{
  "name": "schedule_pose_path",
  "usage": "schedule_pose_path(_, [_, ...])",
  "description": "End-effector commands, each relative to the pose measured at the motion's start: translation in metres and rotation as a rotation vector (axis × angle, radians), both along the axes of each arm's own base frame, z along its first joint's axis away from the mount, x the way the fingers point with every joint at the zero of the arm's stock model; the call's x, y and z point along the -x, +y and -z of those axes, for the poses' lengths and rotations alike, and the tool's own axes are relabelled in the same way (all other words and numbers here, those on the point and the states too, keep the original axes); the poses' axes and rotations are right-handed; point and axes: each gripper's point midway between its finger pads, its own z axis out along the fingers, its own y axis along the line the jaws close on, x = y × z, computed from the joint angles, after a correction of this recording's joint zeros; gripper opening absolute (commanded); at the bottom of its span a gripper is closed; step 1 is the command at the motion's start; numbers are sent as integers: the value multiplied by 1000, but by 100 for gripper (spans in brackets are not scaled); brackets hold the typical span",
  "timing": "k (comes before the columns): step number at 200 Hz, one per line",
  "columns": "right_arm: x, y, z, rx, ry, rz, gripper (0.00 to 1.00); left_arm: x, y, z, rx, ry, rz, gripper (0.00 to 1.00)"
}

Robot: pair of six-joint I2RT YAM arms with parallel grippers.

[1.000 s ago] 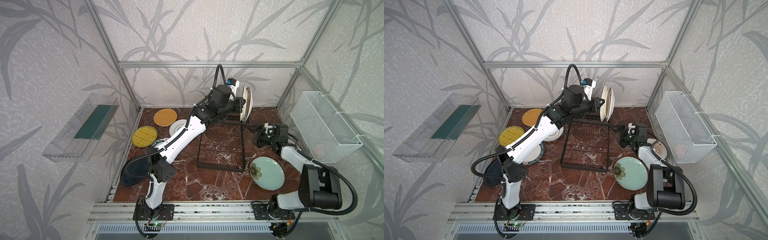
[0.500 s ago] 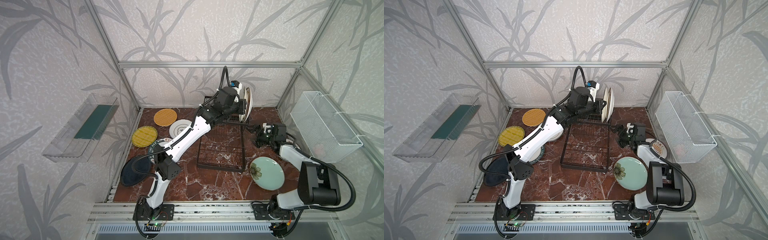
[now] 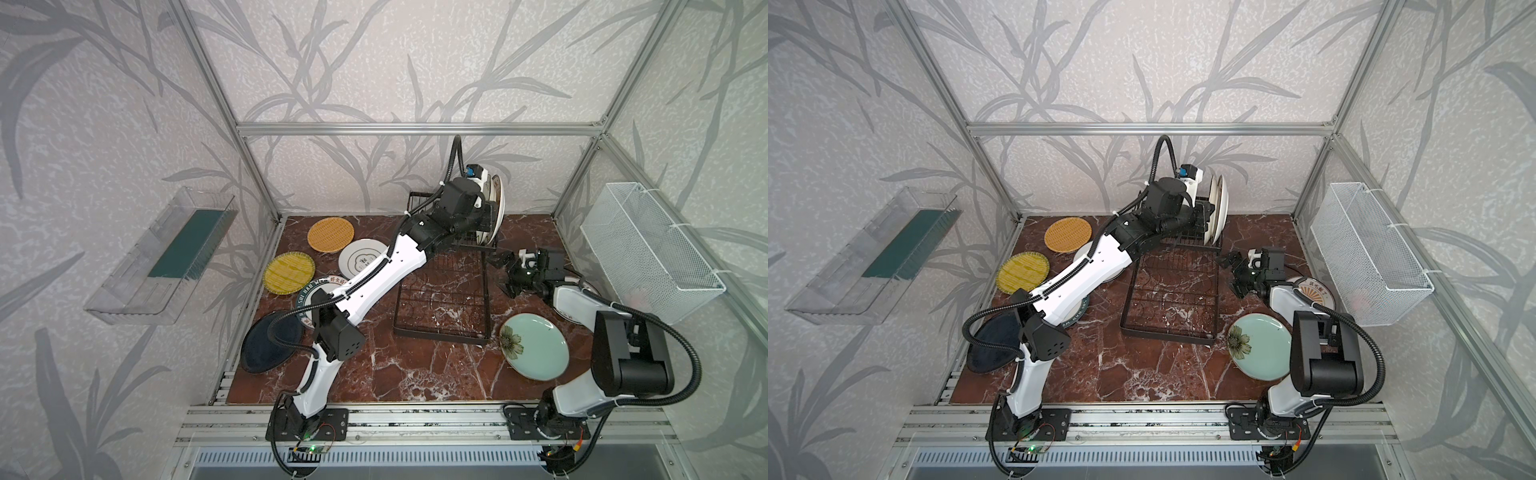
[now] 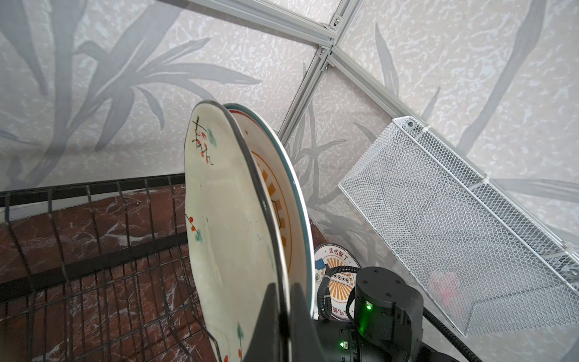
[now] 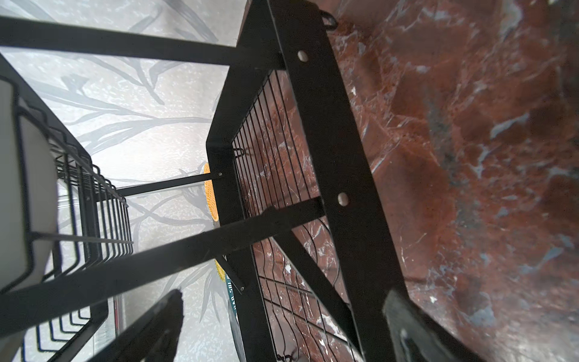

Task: Load plates into a dish rack
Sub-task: Place the plate on the dish rack.

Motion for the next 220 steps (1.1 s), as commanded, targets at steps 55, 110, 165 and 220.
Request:
schedule_pose_path(55, [-11, 7, -11, -12, -28, -21, 99, -13, 17, -39, 41, -119, -132, 0])
schedule_pose_path(110, [-13, 8, -7, -14, -21, -21, 99, -18, 12, -31, 42, -113, -119, 6])
schedule_pose_path(165, [-7, 5, -1, 22, -7, -23, 99, -20, 13, -39, 49, -129, -122, 17])
schedule_pose_path(220, [2, -7, -8, 133, -17, 1, 99, -4, 20, -71, 66, -187, -77, 37])
